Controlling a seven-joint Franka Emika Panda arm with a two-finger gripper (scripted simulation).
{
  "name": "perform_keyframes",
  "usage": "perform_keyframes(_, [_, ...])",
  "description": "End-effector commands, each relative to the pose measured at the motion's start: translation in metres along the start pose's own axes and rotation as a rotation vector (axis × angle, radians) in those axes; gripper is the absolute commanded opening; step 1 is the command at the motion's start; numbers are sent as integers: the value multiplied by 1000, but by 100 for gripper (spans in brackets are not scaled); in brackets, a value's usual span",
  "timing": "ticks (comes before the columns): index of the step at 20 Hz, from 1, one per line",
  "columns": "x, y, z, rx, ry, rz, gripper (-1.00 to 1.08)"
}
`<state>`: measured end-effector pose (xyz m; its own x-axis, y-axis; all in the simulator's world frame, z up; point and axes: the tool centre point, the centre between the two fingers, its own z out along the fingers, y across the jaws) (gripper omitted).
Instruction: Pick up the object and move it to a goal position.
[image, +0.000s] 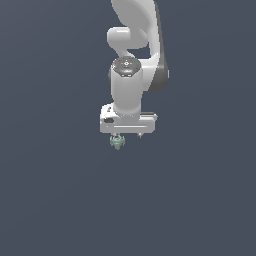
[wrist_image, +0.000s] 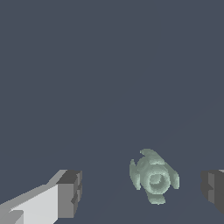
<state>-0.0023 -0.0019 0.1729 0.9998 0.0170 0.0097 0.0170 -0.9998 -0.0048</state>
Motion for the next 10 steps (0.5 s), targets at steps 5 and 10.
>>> perform_keyframes(5, [-2, 7, -2, -4, -2, -3, 100])
perform_keyframes(10, [-5, 20, -6, -12, -8, -12, 100])
